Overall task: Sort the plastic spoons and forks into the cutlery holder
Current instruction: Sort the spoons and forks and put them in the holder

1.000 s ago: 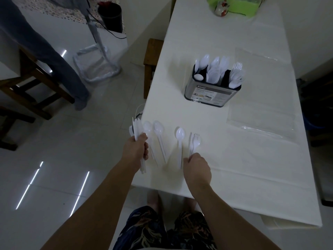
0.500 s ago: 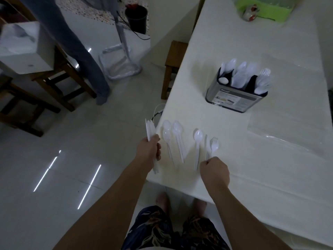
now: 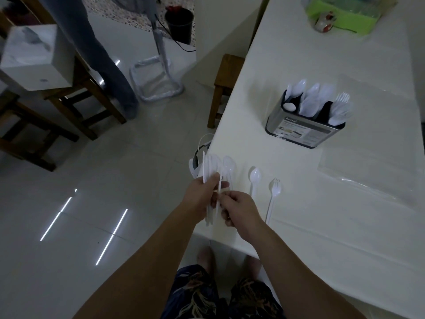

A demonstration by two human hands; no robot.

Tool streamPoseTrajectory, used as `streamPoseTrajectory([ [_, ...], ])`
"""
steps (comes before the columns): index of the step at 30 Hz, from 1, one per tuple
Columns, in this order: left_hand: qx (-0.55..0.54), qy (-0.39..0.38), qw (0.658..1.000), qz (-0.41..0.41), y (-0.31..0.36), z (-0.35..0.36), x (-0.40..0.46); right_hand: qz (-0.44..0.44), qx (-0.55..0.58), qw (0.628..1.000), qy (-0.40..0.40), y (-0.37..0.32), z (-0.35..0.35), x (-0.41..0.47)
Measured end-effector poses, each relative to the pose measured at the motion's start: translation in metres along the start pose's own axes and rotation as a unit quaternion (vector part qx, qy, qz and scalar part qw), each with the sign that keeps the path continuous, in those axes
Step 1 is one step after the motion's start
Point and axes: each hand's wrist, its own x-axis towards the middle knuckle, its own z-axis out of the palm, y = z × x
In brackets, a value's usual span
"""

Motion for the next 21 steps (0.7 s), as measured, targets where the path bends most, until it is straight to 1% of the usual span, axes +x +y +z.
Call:
streamPoseTrajectory([
  [6, 0.014, -0.021, 0.999, 0.02, 0.001, -0.004, 0.002, 0.003, -0.018, 0.999, 0.03, -0.004, 0.003, 0.008],
  [8, 0.028, 0.011, 0.999, 0.031, 0.002, -0.008, 0.004, -0.016, -0.056, 0.997, 0.051, -0.004, 0.004, 0.012],
  [9, 0.03, 0.035, 0.998, 0.034, 0.003, -0.011, 0.006, -0.036, -0.111, 0.99, 0.074, -0.002, 0.003, 0.014],
  [10, 0.026, 0.055, 0.997, 0.036, 0.004, -0.014, 0.008, -0.06, -0.204, 0.972, 0.103, 0.001, 0.0, 0.017],
  [11, 0.016, 0.069, 0.997, 0.036, 0.005, -0.017, 0.009, -0.083, -0.326, 0.933, 0.127, 0.006, -0.003, 0.019],
  [12, 0.005, 0.076, 0.996, 0.036, 0.007, -0.02, 0.01, -0.097, -0.44, 0.882, 0.136, 0.01, -0.006, 0.021],
  [13, -0.003, 0.081, 0.996, 0.034, 0.007, -0.023, 0.011, -0.105, -0.517, 0.838, 0.136, 0.014, -0.007, 0.022],
  [14, -0.005, 0.084, 0.996, 0.032, 0.007, -0.026, 0.011, -0.106, -0.557, 0.812, 0.134, 0.018, -0.008, 0.022],
  [15, -0.005, 0.084, 0.996, 0.028, 0.007, -0.028, 0.012, -0.103, -0.57, 0.804, 0.135, 0.021, -0.008, 0.023],
  [16, -0.007, 0.081, 0.996, 0.025, 0.006, -0.029, 0.012, -0.097, -0.57, 0.803, 0.143, 0.023, -0.007, 0.023],
  [21, -0.017, 0.078, 0.997, 0.01, 0.002, -0.027, 0.015, -0.085, -0.544, 0.814, 0.189, 0.027, -0.008, 0.024],
])
